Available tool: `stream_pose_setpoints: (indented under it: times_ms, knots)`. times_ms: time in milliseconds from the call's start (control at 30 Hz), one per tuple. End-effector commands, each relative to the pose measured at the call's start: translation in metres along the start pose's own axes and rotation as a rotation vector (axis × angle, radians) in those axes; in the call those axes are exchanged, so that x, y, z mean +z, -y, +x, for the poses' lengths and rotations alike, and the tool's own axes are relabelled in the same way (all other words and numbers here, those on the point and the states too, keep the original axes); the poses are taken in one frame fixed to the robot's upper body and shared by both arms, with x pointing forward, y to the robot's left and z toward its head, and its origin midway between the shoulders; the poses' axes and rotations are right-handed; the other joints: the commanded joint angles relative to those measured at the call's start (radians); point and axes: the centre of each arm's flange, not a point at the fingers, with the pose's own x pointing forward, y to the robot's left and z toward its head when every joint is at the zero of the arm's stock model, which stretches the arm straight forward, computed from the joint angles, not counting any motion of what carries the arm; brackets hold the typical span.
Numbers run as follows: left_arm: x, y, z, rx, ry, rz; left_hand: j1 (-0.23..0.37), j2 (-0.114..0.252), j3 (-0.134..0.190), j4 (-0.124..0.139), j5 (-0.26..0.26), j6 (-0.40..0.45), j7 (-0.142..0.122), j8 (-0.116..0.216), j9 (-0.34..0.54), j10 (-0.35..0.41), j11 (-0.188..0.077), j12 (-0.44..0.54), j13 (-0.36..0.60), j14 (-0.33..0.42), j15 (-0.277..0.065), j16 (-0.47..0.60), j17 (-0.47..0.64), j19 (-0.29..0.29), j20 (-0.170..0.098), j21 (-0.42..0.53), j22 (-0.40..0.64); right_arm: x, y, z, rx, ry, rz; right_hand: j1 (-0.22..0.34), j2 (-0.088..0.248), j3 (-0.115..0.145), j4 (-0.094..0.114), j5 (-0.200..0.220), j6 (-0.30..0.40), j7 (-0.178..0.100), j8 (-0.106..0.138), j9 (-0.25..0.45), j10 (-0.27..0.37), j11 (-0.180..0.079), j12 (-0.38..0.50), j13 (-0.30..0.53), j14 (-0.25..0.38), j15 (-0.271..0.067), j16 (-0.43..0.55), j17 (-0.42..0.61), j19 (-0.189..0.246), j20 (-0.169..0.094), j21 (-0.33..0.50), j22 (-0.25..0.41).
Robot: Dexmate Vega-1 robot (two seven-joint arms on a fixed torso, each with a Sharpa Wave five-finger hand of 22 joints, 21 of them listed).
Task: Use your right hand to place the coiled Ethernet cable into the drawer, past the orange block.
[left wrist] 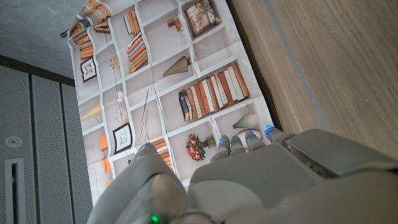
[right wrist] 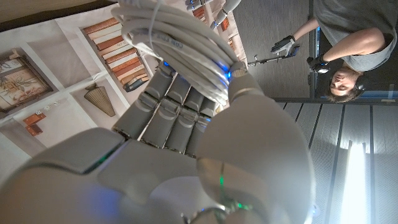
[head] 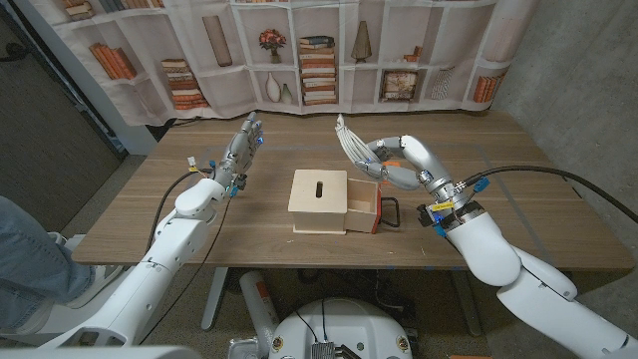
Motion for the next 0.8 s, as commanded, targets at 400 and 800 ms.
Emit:
stream_pose_setpoints:
  times_ms: [400, 800]
  knots:
    - [0.003, -0.009, 0.0, 0.005, -0.008, 0.012, 0.012, 0.005, -0.008, -0.001, 0.003, 0.003, 0.001, -0.003, 0.002, -0.004, -0.003, -0.002, 0.004, -0.095, -0.004, -0.001, 0.004, -0.224, 0.008, 0.009, 0.004, -0.009, -0.026, 0.01, 0.003, -0.05, 0.078, 0.133, 0.12, -0.002, 0.002, 0.005, 0.076, -0.063, 0.002, 0.007, 0.012, 0.001, -0.008, 0.004, 0.014, -0.034, -0.008, -0.001, 0.008, -0.076, 0.012, 0.0]
    - [0.004, -0.007, 0.006, 0.0, -0.014, 0.015, 0.015, 0.007, -0.013, -0.002, 0.003, 0.006, 0.001, -0.002, 0.002, -0.002, -0.003, -0.001, 0.004, -0.094, -0.004, 0.0, 0.004, -0.222, 0.009, 0.009, 0.004, -0.017, -0.026, -0.003, -0.015, -0.103, 0.113, 0.134, 0.119, -0.003, 0.001, 0.005, 0.077, -0.06, 0.001, 0.007, 0.013, 0.003, -0.009, 0.005, 0.018, -0.035, -0.009, -0.001, 0.01, -0.076, 0.017, -0.002]
